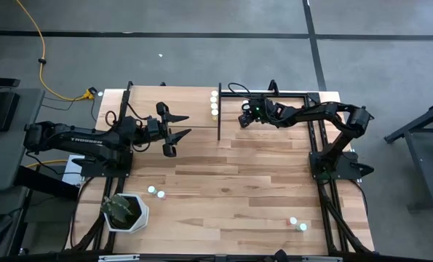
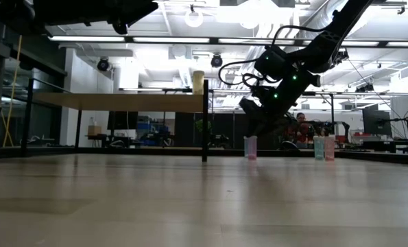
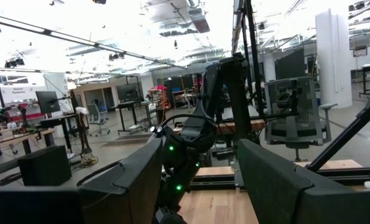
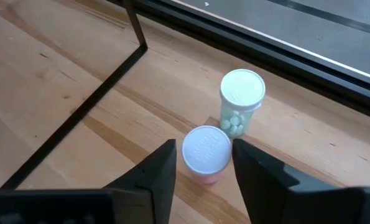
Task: Pick and place medicine bottles onto shelf by color
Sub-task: Put the top pink pill bottle on the shelf
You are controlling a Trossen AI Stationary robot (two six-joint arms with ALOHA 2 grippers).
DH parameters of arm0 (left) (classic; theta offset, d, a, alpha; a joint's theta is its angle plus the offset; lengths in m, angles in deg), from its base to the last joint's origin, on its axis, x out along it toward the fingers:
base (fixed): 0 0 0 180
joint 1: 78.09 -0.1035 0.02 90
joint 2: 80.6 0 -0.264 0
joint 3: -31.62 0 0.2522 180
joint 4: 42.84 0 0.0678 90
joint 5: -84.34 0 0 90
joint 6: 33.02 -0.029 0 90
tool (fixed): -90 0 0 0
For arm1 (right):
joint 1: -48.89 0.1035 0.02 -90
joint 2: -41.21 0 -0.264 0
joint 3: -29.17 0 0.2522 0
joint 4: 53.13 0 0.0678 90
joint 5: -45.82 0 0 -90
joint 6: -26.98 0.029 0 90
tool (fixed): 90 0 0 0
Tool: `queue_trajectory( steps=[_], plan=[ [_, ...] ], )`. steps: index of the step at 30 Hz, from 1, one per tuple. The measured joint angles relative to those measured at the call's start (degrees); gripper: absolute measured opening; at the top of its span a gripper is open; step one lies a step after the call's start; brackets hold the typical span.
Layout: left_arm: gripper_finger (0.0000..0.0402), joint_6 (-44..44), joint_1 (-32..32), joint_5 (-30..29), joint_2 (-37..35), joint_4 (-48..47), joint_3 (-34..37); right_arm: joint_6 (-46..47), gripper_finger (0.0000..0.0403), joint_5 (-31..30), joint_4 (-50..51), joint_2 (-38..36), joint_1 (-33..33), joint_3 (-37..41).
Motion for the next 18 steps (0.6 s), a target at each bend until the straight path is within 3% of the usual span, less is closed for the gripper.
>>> queue_trajectory(
  steps=[10, 18],
  plan=[
    [0.02, 0.0, 0.0, 0.0, 0.0, -0.05, 0.0, -0.32, 0.0102, -0.04, -0.05, -0.04, 0.02, 0.02],
    [0.02, -0.02, 0.0, 0.0, 0.0, -0.17, -0.02, -1.64, 0.0103, 1.81, 0.45, -0.57, 0.02, 0.02]
  ],
)
